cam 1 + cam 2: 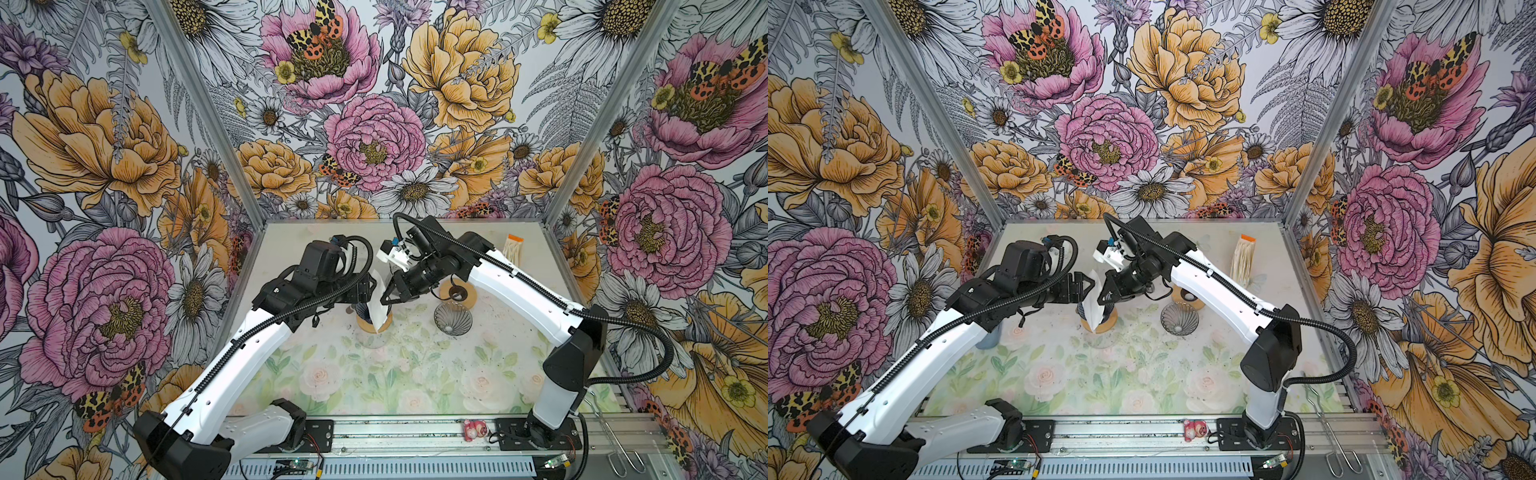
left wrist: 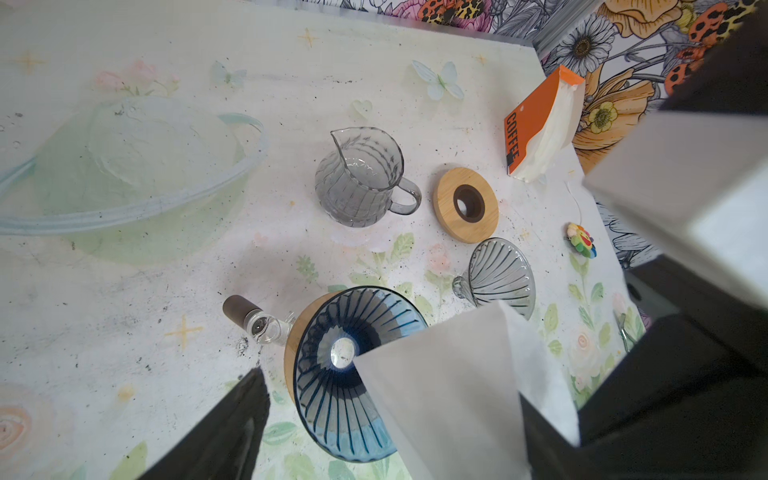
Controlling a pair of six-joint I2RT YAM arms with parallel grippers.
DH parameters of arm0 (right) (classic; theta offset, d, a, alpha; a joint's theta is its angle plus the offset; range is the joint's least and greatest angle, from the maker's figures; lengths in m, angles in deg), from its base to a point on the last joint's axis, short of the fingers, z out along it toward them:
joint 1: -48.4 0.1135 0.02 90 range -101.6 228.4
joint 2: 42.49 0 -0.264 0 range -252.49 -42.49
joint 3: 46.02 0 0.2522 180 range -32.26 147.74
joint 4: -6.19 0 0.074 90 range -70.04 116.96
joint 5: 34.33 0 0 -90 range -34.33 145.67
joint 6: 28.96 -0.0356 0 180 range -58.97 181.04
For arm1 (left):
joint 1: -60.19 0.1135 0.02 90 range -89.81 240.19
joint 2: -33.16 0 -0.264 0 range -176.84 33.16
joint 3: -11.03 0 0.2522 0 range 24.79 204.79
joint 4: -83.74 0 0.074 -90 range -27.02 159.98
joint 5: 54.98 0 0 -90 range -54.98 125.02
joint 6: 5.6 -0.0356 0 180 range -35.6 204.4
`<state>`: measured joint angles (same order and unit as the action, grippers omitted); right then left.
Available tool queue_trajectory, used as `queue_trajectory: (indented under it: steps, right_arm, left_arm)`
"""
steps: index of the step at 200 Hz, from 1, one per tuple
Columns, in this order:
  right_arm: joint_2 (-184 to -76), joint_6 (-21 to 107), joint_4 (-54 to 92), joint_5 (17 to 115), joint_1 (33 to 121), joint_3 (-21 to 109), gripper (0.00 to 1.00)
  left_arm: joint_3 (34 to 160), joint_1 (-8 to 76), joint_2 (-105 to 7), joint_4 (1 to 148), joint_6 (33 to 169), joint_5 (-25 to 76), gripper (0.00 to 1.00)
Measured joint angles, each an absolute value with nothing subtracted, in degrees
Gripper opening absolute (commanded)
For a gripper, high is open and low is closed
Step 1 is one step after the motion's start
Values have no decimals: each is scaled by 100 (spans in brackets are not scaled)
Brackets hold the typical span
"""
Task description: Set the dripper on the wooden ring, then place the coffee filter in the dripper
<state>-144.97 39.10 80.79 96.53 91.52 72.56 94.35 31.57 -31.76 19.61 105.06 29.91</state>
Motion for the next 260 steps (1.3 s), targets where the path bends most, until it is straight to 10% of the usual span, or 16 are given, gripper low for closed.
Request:
queue_trajectory:
  steps: [108, 260]
  right_arm:
    - [-14705, 3661, 8082, 9572, 9125, 7254, 0]
    - [-14914, 3657, 8082, 8657, 8994, 7415, 33]
  left_arm:
    - [9083, 3484, -3412, 1963, 10439, 2906, 76]
    - [9078, 3653, -3961, 2050, 10257, 2567, 72]
